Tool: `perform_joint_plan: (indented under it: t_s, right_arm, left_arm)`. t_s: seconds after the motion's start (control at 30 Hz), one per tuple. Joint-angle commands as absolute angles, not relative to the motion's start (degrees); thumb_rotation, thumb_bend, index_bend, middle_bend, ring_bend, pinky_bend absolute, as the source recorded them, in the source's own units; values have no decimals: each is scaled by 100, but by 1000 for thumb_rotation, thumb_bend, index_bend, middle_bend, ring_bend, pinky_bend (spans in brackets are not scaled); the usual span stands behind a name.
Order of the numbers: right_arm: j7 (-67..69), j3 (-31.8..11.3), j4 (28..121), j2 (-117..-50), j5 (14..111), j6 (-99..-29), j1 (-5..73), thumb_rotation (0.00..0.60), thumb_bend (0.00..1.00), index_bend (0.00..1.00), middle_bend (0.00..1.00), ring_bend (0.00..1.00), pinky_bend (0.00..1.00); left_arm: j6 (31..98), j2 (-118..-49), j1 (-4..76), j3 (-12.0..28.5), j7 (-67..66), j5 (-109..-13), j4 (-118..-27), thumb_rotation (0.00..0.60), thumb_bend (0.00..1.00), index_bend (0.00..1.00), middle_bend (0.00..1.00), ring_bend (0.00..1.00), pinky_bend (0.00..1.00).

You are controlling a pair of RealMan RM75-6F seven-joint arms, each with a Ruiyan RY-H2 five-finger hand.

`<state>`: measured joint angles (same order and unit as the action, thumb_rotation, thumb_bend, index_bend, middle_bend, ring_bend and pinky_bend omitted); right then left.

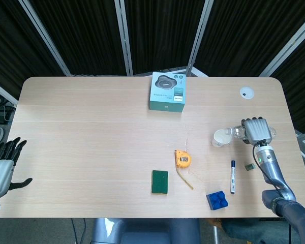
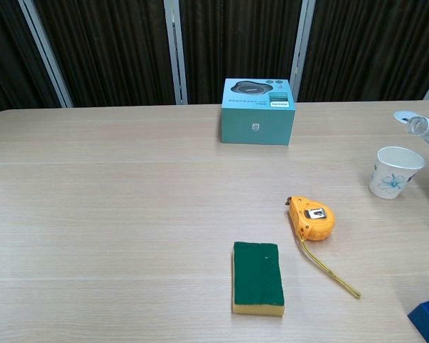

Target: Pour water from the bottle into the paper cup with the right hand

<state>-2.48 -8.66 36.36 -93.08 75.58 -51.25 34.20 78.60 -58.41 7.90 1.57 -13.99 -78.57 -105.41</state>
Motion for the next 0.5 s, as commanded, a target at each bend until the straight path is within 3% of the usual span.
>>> perform_joint_plan:
  t_s: [0.03, 0.5]
  right_arm:
    - [-230, -841, 3502, -9359, 7568, -5088, 3413, 600, 455, 550, 602, 462, 453]
    - [-205, -709, 2936, -9543, 7739, -5122, 3404, 600, 454, 553, 605, 464, 454]
  left_arm:
    - [7848, -5838, 795, 157, -1395, -7848, -10541, 600, 0, 0, 0, 0, 0]
    - [7833, -5830, 802, 149, -1403, -7833, -10551, 600, 0, 0, 0, 0, 0]
